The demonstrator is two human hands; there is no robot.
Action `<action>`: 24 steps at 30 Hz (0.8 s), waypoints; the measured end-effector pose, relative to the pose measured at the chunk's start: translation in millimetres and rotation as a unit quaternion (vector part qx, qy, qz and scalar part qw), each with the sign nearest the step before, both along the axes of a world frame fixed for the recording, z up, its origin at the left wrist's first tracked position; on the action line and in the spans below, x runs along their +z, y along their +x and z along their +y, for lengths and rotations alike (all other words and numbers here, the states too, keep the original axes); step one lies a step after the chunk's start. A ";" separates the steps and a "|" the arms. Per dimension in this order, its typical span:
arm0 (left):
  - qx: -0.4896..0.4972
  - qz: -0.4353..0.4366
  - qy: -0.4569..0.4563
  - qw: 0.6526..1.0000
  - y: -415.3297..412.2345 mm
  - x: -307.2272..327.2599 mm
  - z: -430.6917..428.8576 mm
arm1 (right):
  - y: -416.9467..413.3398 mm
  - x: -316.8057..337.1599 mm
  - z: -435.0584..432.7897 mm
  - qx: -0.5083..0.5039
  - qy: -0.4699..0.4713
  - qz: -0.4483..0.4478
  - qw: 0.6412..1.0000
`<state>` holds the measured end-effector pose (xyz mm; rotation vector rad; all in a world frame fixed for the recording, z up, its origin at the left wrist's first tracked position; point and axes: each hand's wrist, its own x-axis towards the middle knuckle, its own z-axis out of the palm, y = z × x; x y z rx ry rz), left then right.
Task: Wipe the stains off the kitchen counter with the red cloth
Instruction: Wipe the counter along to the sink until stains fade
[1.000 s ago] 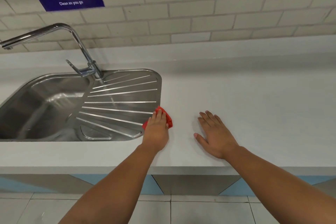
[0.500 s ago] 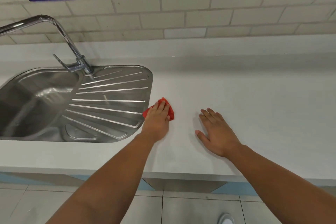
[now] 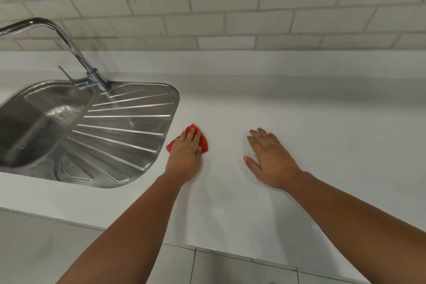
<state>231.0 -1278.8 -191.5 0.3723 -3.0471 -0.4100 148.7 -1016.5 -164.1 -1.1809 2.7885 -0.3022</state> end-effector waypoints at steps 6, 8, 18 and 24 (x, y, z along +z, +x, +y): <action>0.071 0.019 0.023 0.997 10.9 -4.1 48.2 | -34.5 -7.1 -3.8 0.010 -0.011 -0.009 1.000; -0.003 0.016 0.030 0.999 -6.4 -4.2 61.4 | -44.2 -9.2 -9.6 0.009 -0.011 -0.011 1.000; -0.045 -0.016 -0.007 0.999 -149.0 -3.2 -45.1 | -113.3 -15.2 -59.0 -0.058 -0.028 0.006 0.998; 0.031 -0.008 -0.029 0.999 -206.7 -6.4 -102.8 | -152.9 -16.1 -72.7 -0.094 -0.014 0.016 0.995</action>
